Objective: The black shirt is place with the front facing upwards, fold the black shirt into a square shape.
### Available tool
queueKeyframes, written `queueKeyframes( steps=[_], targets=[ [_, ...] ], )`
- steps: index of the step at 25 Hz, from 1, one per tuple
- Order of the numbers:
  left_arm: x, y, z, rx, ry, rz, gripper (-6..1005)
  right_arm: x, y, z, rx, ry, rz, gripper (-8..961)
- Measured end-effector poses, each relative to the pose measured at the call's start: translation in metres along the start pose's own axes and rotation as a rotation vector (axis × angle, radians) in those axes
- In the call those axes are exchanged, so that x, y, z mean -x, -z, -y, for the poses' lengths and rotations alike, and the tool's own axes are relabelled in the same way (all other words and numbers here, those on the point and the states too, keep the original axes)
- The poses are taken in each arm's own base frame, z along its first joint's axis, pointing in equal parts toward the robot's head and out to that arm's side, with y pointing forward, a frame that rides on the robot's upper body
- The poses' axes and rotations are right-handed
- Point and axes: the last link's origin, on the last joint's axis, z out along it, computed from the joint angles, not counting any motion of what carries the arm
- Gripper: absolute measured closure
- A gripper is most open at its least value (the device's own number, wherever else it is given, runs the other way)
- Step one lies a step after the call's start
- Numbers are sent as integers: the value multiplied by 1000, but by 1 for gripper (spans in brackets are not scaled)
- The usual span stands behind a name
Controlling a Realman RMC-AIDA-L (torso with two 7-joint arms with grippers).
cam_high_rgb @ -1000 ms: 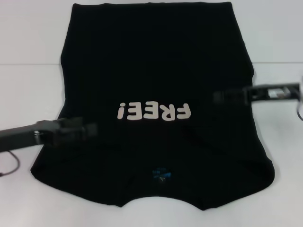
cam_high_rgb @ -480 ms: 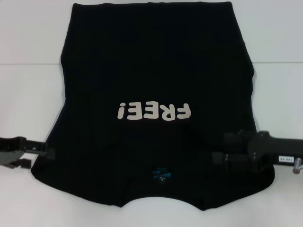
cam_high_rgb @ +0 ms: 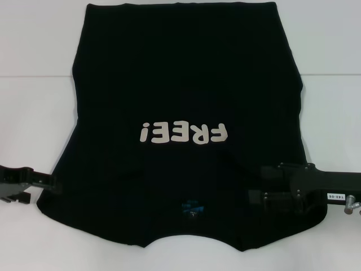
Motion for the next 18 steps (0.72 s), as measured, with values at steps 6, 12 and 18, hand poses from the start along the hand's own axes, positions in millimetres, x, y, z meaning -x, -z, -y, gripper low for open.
queueKeyframes(
  steps=[6,12,18],
  targets=[
    [2,-5,-1,1,-5,2,101,0,0,-2,10,-6,1,76],
    [5,-11,-6,23,-6,16,103,-1,0,-3,19,-9,3,77],
    [7,-17,-12,40,-23,26,105,-1,0,-5,32,-11,5,88]
  ],
)
